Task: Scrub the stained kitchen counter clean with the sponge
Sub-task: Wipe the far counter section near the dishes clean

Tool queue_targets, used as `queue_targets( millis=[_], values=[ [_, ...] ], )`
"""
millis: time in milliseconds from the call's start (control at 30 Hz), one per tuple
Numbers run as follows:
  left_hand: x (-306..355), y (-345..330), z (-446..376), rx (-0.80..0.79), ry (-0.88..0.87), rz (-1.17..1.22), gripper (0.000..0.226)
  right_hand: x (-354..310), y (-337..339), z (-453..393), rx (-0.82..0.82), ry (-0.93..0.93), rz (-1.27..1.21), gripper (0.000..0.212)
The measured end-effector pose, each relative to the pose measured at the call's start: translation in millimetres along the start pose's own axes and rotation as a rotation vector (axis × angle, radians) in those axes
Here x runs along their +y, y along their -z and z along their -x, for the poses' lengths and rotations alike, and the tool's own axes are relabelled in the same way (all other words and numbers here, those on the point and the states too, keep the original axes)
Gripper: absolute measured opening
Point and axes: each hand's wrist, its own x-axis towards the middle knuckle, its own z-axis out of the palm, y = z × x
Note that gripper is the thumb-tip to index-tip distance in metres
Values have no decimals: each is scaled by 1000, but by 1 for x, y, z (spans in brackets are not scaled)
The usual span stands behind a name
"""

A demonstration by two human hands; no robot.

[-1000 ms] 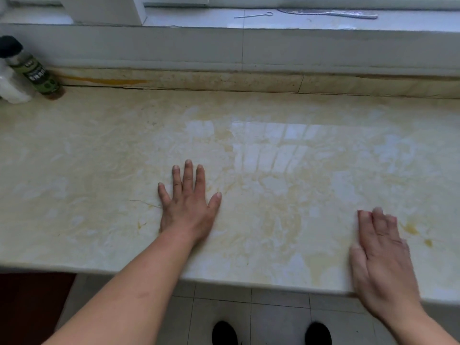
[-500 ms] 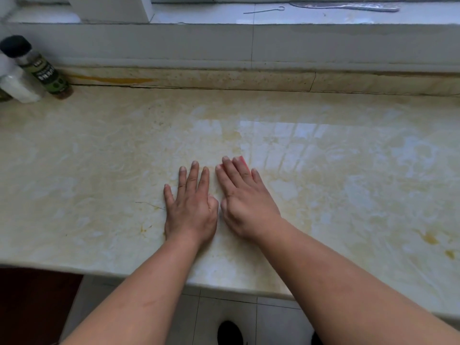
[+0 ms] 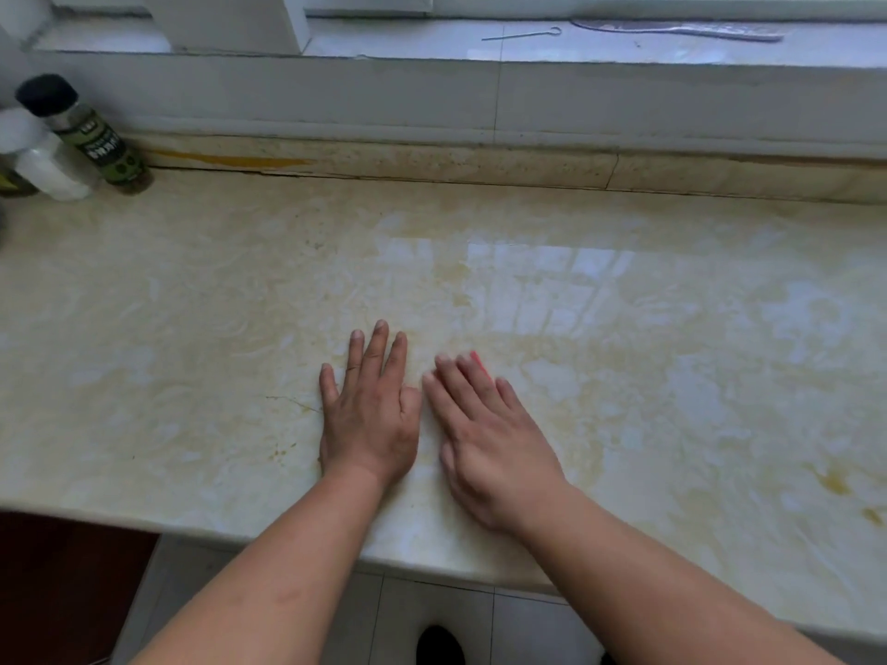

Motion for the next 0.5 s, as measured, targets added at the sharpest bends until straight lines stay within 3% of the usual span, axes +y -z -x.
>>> queue_targets(
  millis=[133,333,500],
  values=[
    [-1,0,-1,15,-5,34,87,-8,1,-22,-2,-59,-5,69],
    [-2,-2,-1,-34,5,-42,91,-1,-14,76,-1,12,21,75],
    [1,-3,-2,-89,16,-132,98,78,4,142,97,-235,2,74]
  ],
)
